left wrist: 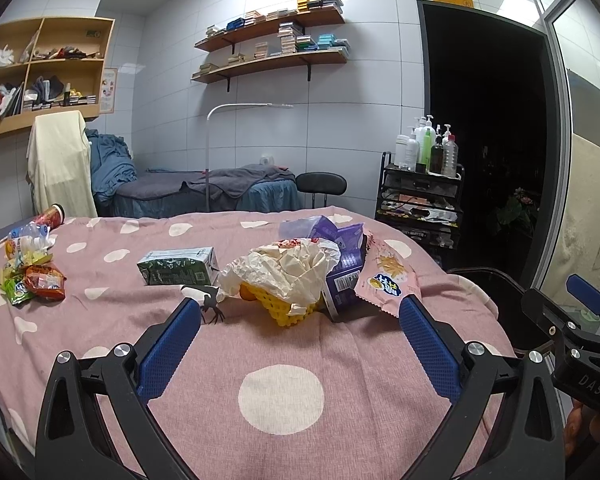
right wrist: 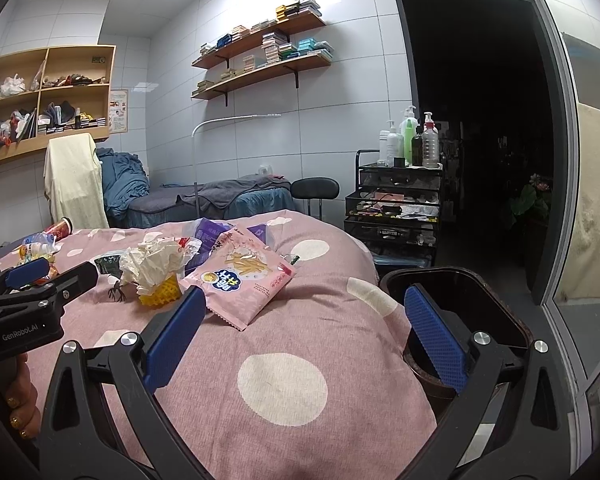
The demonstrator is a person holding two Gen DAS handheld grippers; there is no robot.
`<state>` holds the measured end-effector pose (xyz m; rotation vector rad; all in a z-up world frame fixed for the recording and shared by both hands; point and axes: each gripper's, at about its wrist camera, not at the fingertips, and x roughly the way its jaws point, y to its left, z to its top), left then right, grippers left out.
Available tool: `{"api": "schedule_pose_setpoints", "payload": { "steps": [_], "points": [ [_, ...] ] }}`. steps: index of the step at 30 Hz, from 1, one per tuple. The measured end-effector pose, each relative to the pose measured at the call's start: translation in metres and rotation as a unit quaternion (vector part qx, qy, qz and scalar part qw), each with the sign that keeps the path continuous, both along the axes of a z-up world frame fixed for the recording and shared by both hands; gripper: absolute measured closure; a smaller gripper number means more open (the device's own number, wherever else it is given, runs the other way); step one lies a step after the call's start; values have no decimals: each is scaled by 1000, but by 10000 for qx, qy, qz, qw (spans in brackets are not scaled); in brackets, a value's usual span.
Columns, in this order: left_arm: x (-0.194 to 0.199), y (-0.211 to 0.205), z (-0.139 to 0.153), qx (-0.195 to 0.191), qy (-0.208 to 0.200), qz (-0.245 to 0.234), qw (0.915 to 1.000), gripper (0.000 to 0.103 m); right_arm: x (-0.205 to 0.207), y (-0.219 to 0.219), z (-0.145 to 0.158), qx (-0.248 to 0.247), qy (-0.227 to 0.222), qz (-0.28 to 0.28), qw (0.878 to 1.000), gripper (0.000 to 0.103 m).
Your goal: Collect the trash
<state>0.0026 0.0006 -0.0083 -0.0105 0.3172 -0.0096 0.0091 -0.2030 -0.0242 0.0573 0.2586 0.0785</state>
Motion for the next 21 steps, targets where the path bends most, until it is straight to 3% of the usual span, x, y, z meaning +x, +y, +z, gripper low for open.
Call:
{"api": "schedule_pose_setpoints", "payload": {
  "steps": [21],
  "points": [
    [2, 1, -9, -58, 115, 1, 9999, 5, 3, 3, -4, -39, 139, 76, 9999, 5]
  ]
}}
